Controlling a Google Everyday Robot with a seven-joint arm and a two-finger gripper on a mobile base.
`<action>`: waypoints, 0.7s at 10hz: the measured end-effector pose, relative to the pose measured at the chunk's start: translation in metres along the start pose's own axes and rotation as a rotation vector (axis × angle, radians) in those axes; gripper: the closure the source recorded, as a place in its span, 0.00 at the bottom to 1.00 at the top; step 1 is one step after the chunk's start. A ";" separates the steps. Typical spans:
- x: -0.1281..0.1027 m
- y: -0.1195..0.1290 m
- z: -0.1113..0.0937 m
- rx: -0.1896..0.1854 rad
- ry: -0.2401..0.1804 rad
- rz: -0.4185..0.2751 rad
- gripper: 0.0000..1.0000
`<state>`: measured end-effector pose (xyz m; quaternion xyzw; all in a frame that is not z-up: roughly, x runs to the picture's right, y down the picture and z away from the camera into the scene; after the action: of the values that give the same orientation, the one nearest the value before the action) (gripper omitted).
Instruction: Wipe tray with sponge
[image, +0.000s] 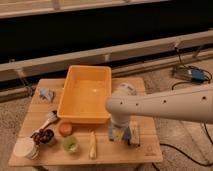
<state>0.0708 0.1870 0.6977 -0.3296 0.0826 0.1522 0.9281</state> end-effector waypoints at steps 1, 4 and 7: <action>0.004 -0.014 -0.019 0.017 0.002 -0.004 1.00; 0.000 -0.048 -0.051 0.084 -0.019 -0.001 1.00; -0.048 -0.077 -0.065 0.137 -0.070 0.010 1.00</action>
<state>0.0481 0.0775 0.7051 -0.2592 0.0621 0.1622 0.9501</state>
